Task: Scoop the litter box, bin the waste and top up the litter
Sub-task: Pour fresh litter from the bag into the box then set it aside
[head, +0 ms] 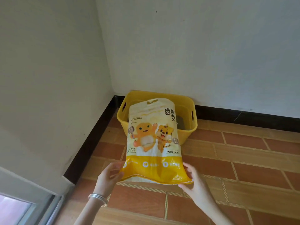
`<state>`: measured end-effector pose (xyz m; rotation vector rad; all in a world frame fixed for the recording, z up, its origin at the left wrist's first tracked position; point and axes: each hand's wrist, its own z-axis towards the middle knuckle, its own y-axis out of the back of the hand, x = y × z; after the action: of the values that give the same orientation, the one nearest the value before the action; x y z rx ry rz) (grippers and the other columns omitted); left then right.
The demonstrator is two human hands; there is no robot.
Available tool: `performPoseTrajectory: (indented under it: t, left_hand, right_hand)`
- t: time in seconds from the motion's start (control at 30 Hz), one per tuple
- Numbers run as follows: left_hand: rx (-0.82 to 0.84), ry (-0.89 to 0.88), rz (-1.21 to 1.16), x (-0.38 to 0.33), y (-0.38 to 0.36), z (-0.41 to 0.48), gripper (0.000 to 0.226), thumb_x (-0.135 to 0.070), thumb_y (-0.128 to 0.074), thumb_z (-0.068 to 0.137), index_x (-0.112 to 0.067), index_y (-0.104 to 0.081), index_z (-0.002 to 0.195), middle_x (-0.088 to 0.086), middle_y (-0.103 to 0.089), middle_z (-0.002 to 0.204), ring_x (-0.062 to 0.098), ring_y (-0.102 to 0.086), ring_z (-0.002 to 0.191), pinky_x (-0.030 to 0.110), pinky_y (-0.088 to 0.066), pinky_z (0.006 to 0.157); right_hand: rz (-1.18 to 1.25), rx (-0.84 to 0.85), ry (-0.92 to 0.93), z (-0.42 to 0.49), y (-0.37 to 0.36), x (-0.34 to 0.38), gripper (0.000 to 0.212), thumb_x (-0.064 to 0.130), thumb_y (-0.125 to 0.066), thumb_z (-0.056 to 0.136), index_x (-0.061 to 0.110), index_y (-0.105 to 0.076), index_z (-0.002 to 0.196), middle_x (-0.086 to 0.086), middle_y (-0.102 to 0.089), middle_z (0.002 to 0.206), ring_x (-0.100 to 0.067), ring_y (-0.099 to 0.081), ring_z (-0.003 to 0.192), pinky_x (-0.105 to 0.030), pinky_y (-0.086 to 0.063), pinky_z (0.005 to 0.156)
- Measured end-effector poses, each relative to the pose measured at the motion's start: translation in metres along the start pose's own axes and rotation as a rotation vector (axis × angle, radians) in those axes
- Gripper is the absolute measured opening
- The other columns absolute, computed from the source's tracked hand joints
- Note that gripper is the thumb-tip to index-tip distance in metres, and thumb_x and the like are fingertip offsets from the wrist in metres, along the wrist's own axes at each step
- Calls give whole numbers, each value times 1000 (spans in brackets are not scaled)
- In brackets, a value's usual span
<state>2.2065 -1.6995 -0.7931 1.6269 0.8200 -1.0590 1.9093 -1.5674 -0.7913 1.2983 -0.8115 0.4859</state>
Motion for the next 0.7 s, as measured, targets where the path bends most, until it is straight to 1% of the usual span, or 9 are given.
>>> performPoseTrajectory:
  t: [0.07,0.13,0.23,0.27,0.37,0.4,0.5,0.63,0.7]
  left_hand:
    - [18,41,-24,6,-5,4,27,-2,-70,79,-24,-63,94,5,-66,102,6,-65,83,15,-51,63]
    - [11,82,-46,11,-9,10,22,-9,-71,79,-23,-62,94,1,-67,100,9,-64,90,14,-49,66]
    - [16,119,-56,14,-15,21,24,-16,-73,79,-22,-62,100,-4,-67,100,13,-63,97,16,-46,72]
    - [26,128,-59,13,-15,25,27,-17,-73,79,-22,-61,102,-5,-66,101,13,-63,97,16,-47,72]
    - [53,123,-54,3,-17,37,35,-29,-76,72,-27,-59,103,-6,-66,101,9,-64,94,21,-50,75]
    - [55,119,-34,-1,-17,41,37,-29,-75,72,-26,-60,105,-5,-66,101,9,-63,93,20,-49,74]
    - [38,88,-56,-10,-17,58,31,-13,-71,80,-19,-61,109,-2,-65,103,11,-62,95,15,-48,73]
    - [47,-5,-16,-31,-13,95,32,-17,-70,81,-26,-59,110,-4,-65,111,10,-62,101,33,-50,90]
    - [59,-40,46,-44,-13,119,37,-22,-70,82,-25,-56,116,-4,-62,116,11,-60,104,35,-49,92]
  right_hand:
    - [-5,56,-62,2,-6,-2,83,21,-78,71,45,-26,130,13,-49,116,-3,-52,105,-3,-37,81]
    - [12,111,-117,5,-12,-5,86,23,-78,72,34,-24,138,11,-48,116,-3,-52,104,-7,-40,81]
    - [50,166,-157,13,-16,-6,92,25,-77,70,24,-21,143,12,-47,115,-4,-52,104,-22,-47,88]
    - [68,169,-165,16,-17,-5,92,26,-77,71,22,-21,143,12,-46,116,-3,-52,106,-23,-46,90]
    - [116,142,-173,29,-14,2,86,23,-76,73,22,-24,142,15,-46,116,-3,-52,108,-18,-43,91]
    - [136,132,-166,34,-12,5,85,21,-75,73,23,-25,141,18,-46,115,-3,-52,107,-20,-43,92]
    - [168,94,-135,54,-5,15,77,18,-73,76,26,-29,138,19,-46,116,-1,-51,108,-20,-44,92]
    - [181,12,-108,95,12,27,74,23,-70,78,21,-29,140,8,-45,128,-5,-47,114,-22,-41,95]
    - [186,-41,-106,121,22,33,73,22,-69,79,17,-31,140,2,-45,132,-8,-46,116,-24,-41,97]
